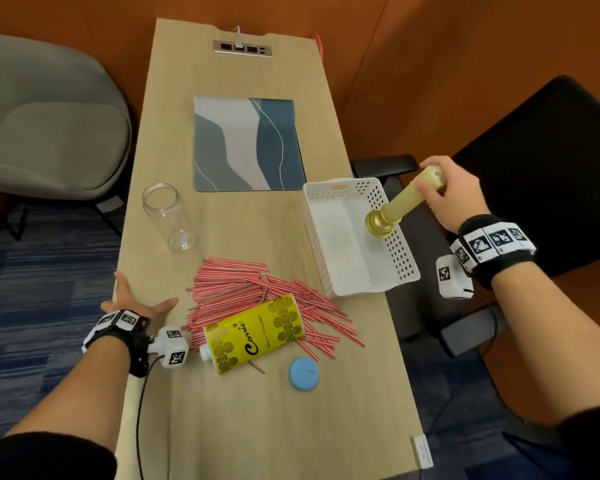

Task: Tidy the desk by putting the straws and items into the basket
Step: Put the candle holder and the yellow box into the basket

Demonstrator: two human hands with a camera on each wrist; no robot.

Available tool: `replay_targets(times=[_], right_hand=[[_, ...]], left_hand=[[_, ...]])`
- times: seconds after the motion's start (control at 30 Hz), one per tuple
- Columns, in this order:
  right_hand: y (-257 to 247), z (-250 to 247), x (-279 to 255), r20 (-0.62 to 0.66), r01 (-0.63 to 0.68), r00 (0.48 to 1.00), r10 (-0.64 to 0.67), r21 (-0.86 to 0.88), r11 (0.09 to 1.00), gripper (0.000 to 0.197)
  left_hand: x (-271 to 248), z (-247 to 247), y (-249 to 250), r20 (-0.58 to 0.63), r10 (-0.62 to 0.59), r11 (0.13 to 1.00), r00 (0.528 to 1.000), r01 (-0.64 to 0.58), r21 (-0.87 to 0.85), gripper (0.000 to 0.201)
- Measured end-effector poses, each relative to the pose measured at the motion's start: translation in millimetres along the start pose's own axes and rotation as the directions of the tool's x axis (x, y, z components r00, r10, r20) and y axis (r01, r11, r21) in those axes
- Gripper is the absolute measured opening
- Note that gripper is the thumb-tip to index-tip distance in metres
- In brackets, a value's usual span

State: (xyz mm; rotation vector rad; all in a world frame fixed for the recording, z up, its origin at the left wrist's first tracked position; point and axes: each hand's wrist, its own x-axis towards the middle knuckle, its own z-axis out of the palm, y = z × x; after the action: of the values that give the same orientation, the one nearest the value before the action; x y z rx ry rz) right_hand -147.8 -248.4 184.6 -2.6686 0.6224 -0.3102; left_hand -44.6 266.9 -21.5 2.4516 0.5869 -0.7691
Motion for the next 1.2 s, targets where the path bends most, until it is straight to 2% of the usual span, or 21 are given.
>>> replay_targets(times=[0.1,0.27,0.33,0.4,0.5,0.57,0.63,0.67,0.7,0.73,0.77,0.83,0.87,0.9,0.93,1.03,1.13,1.2], right_hand=[[7.4,26.6,3.2,0.060,-0.025,0.998,0.028,-0.050,0.998,0.026],[3.3,60.0,2.0,0.161,-0.062,0.984,0.081,-0.119,0.991,0.030],[0.9,64.4,-1.5,0.163,-0.088,0.981,0.109,-0.129,0.988,0.034],[1.0,63.7,-4.2,0.162,-0.118,0.977,0.138,-0.127,0.985,0.042],[-4.0,54.5,-8.3,0.176,-0.190,0.958,0.228,-0.209,0.959,0.066],[-23.0,45.4,-18.6,0.081,-0.238,0.959,0.271,-0.290,0.927,0.075],[-55.4,44.8,-41.7,-0.070,-0.166,0.986,0.152,-0.302,0.939,0.070],[-75.6,50.9,-58.2,-0.084,-0.065,0.996,0.044,-0.264,0.962,0.066],[-95.7,63.4,-75.9,-0.018,0.060,0.998,-0.065,-0.195,0.979,0.062],[-114.7,81.1,-95.3,0.123,0.180,0.978,-0.168,-0.095,0.979,0.059],[-130.4,102.9,-114.6,0.300,0.276,0.917,-0.263,-0.002,0.961,0.058],[-154.8,153.2,-149.1,0.594,0.456,0.700,-0.396,0.056,0.888,0.063],[-163.0,177.2,-163.0,0.679,0.527,0.609,-0.409,0.039,0.849,0.067],[-168.2,197.4,-173.3,0.733,0.577,0.554,-0.395,0.004,0.816,0.072],[-171.2,213.2,-180.7,0.759,0.610,0.531,-0.377,-0.034,0.792,0.076],[-174.6,233.4,-187.5,0.795,0.656,0.521,-0.311,-0.139,0.742,0.085],[-174.0,230.3,-183.4,0.803,0.667,0.512,-0.304,-0.148,0.730,0.072],[-168.7,224.3,-180.9,0.808,0.621,0.510,-0.295,-0.108,0.777,0.064]], left_hand=[[3.8,6.9,-2.3,-0.027,-0.025,1.000,0.999,0.025,0.015,0.129],[-4.2,28.3,-7.6,-0.149,-0.052,0.996,0.987,0.062,0.060,0.114],[-6.5,29.8,-6.9,-0.167,-0.048,0.997,0.985,0.057,0.048,0.113],[-4.9,31.9,-7.4,-0.170,-0.048,0.998,0.984,0.056,0.039,0.113],[-4.3,33.5,-8.8,-0.173,-0.048,0.998,0.984,0.054,0.034,0.112],[-4.6,33.4,-9.4,-0.168,-0.049,0.998,0.985,0.057,0.039,0.113],[-4.4,31.4,-10.5,-0.161,-0.052,0.997,0.986,0.059,0.042,0.113],[-4.7,30.5,-11.5,-0.155,-0.051,0.997,0.987,0.058,0.043,0.114],[-4.7,29.2,-11.6,-0.146,-0.047,0.998,0.988,0.054,0.045,0.114],[-5.2,27.8,-11.9,-0.136,-0.044,0.998,0.990,0.051,0.048,0.115],[-5.6,26.6,-11.3,-0.129,-0.040,0.998,0.991,0.047,0.051,0.115],[-5.9,25.1,-10.0,-0.115,-0.030,0.998,0.993,0.036,0.054,0.114],[-4.9,25.1,-9.8,-0.111,-0.025,0.998,0.994,0.031,0.055,0.114],[-3.8,25.3,-10.4,-0.107,-0.021,0.998,0.994,0.028,0.058,0.114],[-2.9,25.3,-11.6,-0.104,-0.019,0.998,0.994,0.025,0.062,0.115],[2.1,26.2,-16.0,-0.088,0.002,0.997,0.996,0.005,0.077,0.116],[6.2,25.5,-17.2,-0.069,0.007,0.997,0.998,-0.002,0.072,0.116],[8.2,24.7,-16.7,-0.061,0.001,0.998,0.998,0.002,0.061,0.117]])
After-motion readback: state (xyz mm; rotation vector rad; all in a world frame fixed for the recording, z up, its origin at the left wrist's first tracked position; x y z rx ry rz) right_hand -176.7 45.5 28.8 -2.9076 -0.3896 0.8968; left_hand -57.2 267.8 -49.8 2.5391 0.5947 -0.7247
